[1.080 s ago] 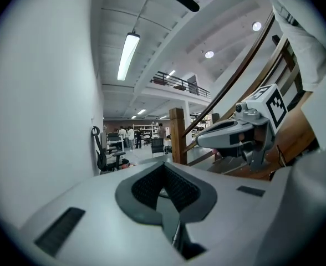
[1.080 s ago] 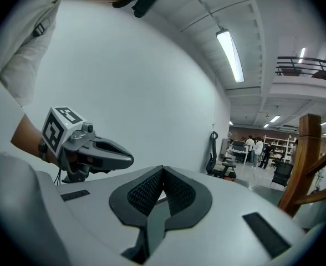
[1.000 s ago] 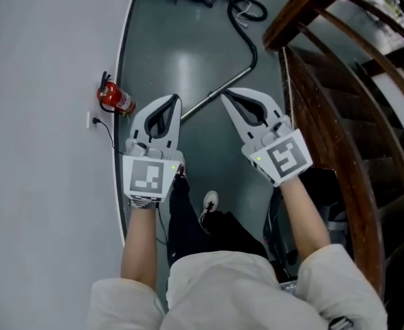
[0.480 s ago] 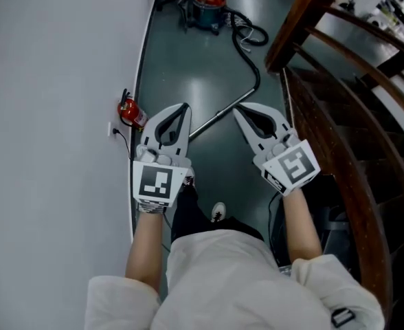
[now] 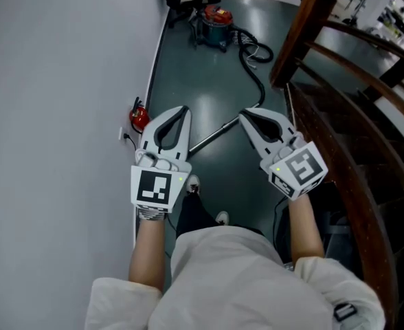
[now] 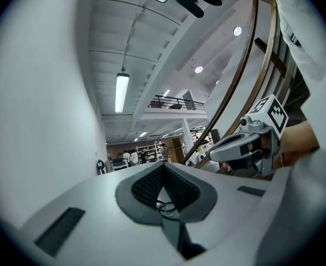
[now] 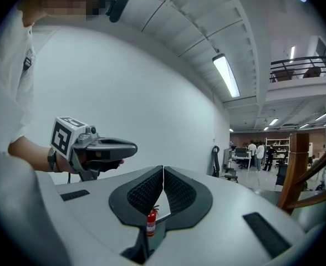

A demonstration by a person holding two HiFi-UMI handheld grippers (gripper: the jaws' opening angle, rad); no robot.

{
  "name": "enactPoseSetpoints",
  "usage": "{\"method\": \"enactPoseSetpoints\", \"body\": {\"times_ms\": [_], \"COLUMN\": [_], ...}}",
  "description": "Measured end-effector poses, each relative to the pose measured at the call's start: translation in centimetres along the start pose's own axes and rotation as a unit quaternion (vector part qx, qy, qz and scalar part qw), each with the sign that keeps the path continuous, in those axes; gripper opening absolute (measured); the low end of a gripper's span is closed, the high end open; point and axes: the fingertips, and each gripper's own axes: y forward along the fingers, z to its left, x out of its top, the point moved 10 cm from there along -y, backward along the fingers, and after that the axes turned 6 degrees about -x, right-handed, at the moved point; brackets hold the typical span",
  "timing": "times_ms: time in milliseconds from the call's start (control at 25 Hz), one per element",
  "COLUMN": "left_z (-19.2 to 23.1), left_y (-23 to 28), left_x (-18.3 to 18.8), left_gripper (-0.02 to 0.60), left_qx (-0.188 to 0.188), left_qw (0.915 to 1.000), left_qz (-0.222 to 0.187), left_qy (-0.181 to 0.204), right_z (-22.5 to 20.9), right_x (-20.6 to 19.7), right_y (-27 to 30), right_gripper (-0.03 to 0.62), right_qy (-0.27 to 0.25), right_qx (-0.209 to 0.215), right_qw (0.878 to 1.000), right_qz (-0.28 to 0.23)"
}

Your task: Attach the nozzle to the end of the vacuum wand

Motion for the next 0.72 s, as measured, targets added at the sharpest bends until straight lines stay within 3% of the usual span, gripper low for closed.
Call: {"method": "enactPoseSetpoints", "body": {"times_ms": [480, 720], "left_z": [-3.1, -3.7], "left_y": [-1.9, -1.8], "left_x": [2.3, 2.8], "left_gripper": [0.000, 0.000], "left_qx": [0.010, 0.013], "left_qw": [0.9998, 0.9995], "left_qz": [-0.010, -0.015], "left_qy": [0.015, 0.023], "right_z": [0.9, 0.8], "right_x": [2.4, 2.6], "right_y": [-4.3, -4.9], "right_gripper": [0.026, 0.026], "right_qy": [-0.022, -0.028], "right_qx": [-0.044, -0.044], "right_qw": [0.999, 0.998], "right_qz": [-0.014, -0.019]}}
